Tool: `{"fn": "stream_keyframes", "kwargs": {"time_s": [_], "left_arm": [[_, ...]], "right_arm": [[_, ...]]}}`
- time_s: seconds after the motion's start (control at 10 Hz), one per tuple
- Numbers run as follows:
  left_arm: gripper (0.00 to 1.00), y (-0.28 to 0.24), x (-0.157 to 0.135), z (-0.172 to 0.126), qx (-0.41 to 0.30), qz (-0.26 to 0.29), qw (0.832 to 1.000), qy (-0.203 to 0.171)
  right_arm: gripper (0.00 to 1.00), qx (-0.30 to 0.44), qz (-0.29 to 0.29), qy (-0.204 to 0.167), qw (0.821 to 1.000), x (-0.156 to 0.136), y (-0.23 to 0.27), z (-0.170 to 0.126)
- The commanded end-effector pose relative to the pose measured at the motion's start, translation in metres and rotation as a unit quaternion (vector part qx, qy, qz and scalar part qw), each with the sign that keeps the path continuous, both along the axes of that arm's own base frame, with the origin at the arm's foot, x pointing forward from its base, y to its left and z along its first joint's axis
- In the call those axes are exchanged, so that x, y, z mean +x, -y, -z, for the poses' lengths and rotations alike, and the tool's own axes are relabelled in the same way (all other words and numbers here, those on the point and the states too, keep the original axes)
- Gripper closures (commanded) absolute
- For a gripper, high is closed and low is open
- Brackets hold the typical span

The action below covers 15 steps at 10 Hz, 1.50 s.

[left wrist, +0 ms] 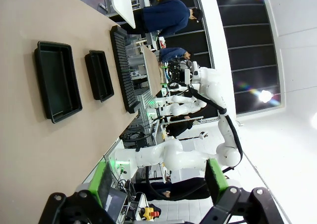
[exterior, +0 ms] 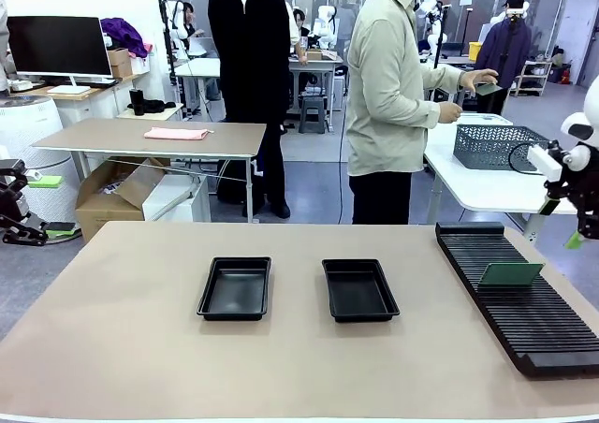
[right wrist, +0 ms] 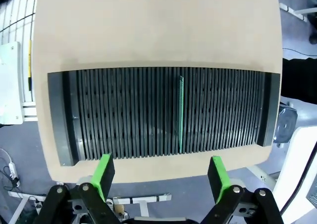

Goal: Inspect and transfer BCBs to ESD trays.
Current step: Pick up the Blank PCB from the PCB Rack and place it in the left ESD tray.

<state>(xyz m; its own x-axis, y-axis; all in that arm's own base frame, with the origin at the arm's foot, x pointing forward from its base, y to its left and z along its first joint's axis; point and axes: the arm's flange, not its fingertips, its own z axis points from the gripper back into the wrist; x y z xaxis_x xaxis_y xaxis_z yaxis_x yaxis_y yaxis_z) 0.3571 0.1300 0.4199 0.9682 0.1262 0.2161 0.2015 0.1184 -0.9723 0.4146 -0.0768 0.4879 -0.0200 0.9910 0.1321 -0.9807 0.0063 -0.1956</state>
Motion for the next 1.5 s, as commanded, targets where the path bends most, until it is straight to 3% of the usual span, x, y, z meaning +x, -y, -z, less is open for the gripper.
{"fn": "stream_keyframes", "kwargs": {"time_s": [0.0, 0.6, 1.4], "left_arm": [[0.00, 0.000, 0.001, -0.001, -0.003, -0.003, 1.000, 0.002], [0.00, 0.000, 0.001, -0.001, -0.003, -0.003, 1.000, 0.002], [0.00, 0.000, 0.001, -0.001, -0.003, -0.003, 1.000, 0.002]], "right_arm": [[0.00, -0.004, 0.011, 0.019, 1.000, -0.003, -0.009, 0.020], [0.00, -0.027, 0.032, 0.050, 0.998, 0.005, -0.020, 0.076], [0.00, -0.059, 0.020, 0.052, 0.997, 0.020, -0.032, 0.118]]}}
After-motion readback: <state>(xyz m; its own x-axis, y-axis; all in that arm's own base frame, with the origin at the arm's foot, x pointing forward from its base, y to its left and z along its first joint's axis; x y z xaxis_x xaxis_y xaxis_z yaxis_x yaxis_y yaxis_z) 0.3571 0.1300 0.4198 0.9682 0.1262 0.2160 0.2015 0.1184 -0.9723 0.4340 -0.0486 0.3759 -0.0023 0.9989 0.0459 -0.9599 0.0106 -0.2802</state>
